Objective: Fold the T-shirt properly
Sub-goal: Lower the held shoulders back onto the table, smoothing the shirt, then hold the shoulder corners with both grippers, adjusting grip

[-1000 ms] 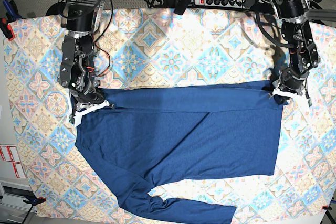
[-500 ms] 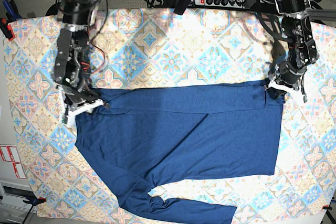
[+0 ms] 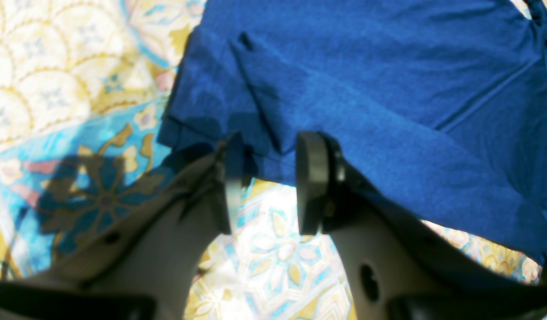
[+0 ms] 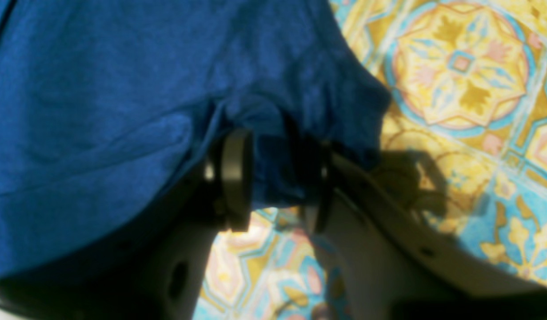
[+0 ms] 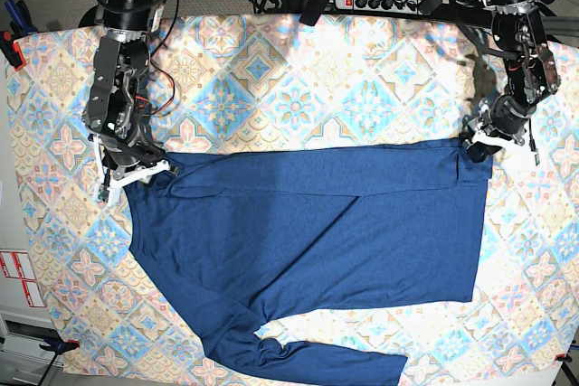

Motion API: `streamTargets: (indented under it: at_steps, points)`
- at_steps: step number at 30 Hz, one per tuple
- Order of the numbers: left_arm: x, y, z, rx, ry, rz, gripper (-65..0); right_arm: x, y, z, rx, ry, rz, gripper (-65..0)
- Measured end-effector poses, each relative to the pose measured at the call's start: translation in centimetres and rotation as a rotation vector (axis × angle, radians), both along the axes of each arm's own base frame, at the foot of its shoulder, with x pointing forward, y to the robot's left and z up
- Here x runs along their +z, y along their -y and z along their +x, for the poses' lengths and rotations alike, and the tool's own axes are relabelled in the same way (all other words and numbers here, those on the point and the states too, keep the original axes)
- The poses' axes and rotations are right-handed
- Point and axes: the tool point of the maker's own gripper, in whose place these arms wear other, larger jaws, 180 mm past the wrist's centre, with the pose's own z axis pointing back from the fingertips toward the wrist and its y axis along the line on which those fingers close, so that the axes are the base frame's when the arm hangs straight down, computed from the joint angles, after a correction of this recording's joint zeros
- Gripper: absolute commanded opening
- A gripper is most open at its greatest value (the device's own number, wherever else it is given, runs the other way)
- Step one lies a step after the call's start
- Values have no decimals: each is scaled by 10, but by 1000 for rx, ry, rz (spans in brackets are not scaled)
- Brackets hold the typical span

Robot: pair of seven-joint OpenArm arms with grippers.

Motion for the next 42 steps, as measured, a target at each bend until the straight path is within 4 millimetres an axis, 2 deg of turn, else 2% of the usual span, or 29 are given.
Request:
streamTargets:
  at_steps: [3, 8, 10, 12, 16, 18, 21, 27, 37, 42]
  points:
    - [-1, 2, 0, 1, 1, -9, -450, 0, -3, 0, 7, 1, 4, -462]
    - [-12, 5, -11, 34, -25, -56, -444, 0, -3, 1, 7, 1, 4, -462]
    - [-21, -5, -18, 89, -43, -74, -410, 0, -2, 0, 6, 0, 3, -462]
    - [-31, -13, -26, 120, -73, -79, -348, -1, -2, 0, 6, -1, 3, -462]
    - [-38, -10, -32, 121, -99, -93, -256, 0, -4, 1, 11, 1, 5, -462]
    - [-36, -8, -29, 120, -89, -103, -238, -1, -3, 1, 9, -1, 3, -462]
    - [-34, -9, -26, 123, -79, -100, -239, -1, -4, 1, 10, -2, 5, -462]
    - [-44, 6, -6, 137, -68, -170, -239, -1, -4, 1, 9, -2, 4, -462]
    - [-48, 2, 6, 168, -50, -202, -239, -8, -3, -9, 7, -23, 7, -462]
    - [-46, 2, 9, 165, -49, -205, -239, -6, -3, -7, 7, -15, 7, -462]
